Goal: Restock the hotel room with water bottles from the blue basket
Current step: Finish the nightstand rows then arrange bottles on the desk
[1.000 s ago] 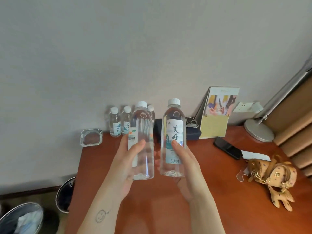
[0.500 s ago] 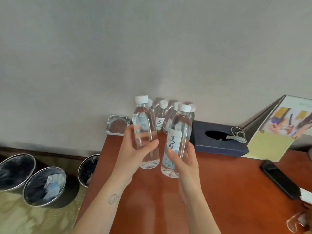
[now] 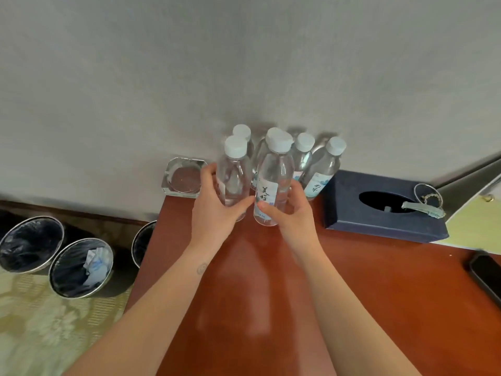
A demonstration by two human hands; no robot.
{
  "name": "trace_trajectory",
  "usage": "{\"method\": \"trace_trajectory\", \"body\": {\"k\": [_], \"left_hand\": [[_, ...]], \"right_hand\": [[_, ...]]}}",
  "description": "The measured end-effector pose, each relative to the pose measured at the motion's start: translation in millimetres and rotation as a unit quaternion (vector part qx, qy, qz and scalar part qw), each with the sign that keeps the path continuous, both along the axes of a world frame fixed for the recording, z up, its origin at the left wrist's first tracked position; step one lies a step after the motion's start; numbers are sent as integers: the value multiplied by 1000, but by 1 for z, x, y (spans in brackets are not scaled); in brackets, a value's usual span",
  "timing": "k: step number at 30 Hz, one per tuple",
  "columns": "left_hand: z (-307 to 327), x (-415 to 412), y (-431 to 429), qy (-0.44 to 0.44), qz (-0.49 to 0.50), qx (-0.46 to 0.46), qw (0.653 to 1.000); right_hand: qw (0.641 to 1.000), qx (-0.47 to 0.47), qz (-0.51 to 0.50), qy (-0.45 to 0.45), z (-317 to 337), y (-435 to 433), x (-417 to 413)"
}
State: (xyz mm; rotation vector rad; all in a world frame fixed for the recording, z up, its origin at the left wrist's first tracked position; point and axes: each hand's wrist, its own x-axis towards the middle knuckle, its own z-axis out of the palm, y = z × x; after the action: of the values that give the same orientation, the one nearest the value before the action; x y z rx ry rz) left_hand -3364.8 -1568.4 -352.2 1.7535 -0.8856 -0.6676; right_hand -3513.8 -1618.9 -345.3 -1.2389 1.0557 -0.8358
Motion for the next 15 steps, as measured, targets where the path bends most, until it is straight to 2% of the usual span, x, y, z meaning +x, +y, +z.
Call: {"method": "trace_trajectory", "body": {"k": [4, 10, 15], "left_hand": [[-21, -4, -7, -85, 50, 27, 995], [-43, -12, -12, -79, 114, 33, 990], [-45, -15, -11, -73, 96, 24, 992]], "right_hand": [[1000, -10, 7, 15, -24, -10, 1], [999, 9, 2, 39, -43, -17, 2], [997, 15, 8, 77, -51, -20, 0]]}}
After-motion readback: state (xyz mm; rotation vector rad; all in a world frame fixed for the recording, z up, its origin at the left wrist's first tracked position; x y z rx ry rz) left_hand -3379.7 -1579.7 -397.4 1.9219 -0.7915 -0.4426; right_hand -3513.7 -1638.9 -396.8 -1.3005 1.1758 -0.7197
